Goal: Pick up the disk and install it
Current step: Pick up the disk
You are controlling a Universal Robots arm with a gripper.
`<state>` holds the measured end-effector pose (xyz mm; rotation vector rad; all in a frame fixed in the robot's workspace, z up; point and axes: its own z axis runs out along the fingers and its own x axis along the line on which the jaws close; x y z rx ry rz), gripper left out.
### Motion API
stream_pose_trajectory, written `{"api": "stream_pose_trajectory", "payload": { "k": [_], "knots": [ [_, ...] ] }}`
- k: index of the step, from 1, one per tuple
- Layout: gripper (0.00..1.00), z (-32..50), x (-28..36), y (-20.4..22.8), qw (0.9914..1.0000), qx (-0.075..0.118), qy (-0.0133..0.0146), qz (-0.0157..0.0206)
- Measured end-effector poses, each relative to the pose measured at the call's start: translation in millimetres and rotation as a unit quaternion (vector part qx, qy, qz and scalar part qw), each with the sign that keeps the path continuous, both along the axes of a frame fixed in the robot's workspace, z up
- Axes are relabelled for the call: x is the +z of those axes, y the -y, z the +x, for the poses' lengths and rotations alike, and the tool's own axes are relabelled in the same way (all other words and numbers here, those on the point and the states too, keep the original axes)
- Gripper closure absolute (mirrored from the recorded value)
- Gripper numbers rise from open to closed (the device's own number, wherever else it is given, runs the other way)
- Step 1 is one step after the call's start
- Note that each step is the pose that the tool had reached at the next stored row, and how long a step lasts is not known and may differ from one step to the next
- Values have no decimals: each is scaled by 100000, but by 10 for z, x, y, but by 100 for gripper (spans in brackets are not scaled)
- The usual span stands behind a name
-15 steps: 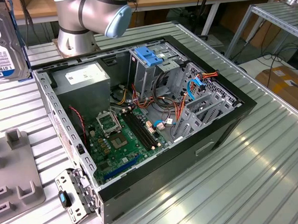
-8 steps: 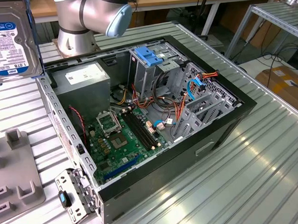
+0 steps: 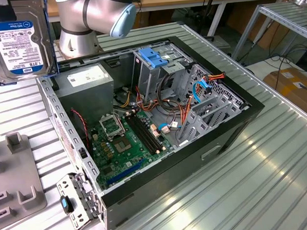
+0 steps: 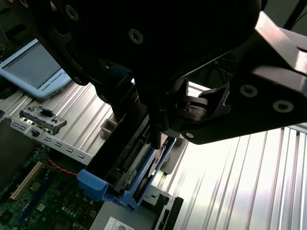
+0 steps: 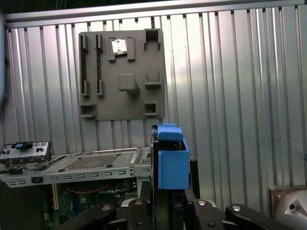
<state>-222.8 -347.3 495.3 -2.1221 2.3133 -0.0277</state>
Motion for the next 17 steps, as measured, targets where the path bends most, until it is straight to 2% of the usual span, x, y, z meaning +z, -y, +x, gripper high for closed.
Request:
{"api": "stream_pose_trajectory", "payload": {
  "k": [1,4,6,11,12,16,17],
  "knots": [
    [65,26,1,0,100000,1,-5,-5],
    [65,174,0,0,100000,-1,-1,0],
    [65,307,0,0,100000,-1,3,1],
    [65,504,0,0,100000,1,-2,-3],
    [65,574,0,0,100000,-3,-1,1],
    [65,724,0,0,100000,1,-1,0],
    [65,784,0,0,100000,-3,-1,-1]
  ]
}}
